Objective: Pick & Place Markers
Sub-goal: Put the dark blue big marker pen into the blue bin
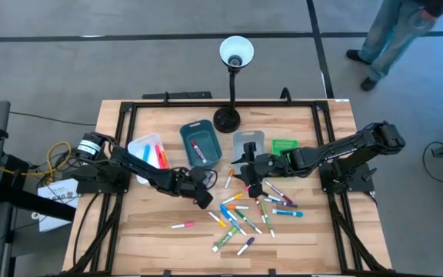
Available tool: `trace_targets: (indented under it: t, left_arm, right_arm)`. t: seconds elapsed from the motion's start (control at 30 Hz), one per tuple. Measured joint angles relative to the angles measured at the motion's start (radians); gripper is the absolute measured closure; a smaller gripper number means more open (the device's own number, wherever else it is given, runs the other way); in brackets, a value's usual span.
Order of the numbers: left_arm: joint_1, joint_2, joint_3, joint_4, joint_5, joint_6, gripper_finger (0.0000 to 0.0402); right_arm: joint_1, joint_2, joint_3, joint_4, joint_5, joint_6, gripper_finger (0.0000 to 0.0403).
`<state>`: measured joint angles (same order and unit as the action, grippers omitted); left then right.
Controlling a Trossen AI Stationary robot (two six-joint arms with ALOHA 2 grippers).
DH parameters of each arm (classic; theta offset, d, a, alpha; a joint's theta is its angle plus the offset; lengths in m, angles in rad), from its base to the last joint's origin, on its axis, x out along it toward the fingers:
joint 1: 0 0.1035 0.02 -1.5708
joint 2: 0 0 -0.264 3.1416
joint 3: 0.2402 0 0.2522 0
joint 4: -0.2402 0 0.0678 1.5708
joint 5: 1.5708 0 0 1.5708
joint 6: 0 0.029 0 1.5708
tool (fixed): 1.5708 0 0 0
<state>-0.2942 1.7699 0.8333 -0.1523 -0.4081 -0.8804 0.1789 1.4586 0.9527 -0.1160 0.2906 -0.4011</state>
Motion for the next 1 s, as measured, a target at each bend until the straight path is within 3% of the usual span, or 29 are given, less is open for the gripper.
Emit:
trace_targets:
  t: [0.13, 0.3, 0.47, 0.8, 1.0]
  left_arm:
    - [0.0, 0.021, 0.003, 0.006, -0.026, 0.001, 0.0287]
    - [-0.002, -0.002, 0.0, 0.003, -0.031, 0.001, 0.0341]
    - [-0.008, -0.095, -0.001, 0.004, -0.091, 0.034, 0.0342]
    - [0.003, -0.338, -0.001, -0.004, -0.266, 0.276, 0.034]
    - [0.102, -0.377, -0.001, -0.039, -0.256, 0.395, 0.0338]
  right_arm:
    - [-0.007, 0.0, 0.0, 0.014, -0.001, 0.0, 0.0202]
    - [-0.012, 0.0, 0.0, 0.018, -0.051, 0.0, 0.0202]
    - [-0.016, 0.0, 0.0, 0.025, -0.133, 0.001, 0.0202]
    - [-0.018, 0.0, 0.0, 0.02, -0.133, 0.052, 0.0202]
    - [-0.018, 0.0, 0.0, 0.02, -0.134, 0.121, 0.0202]
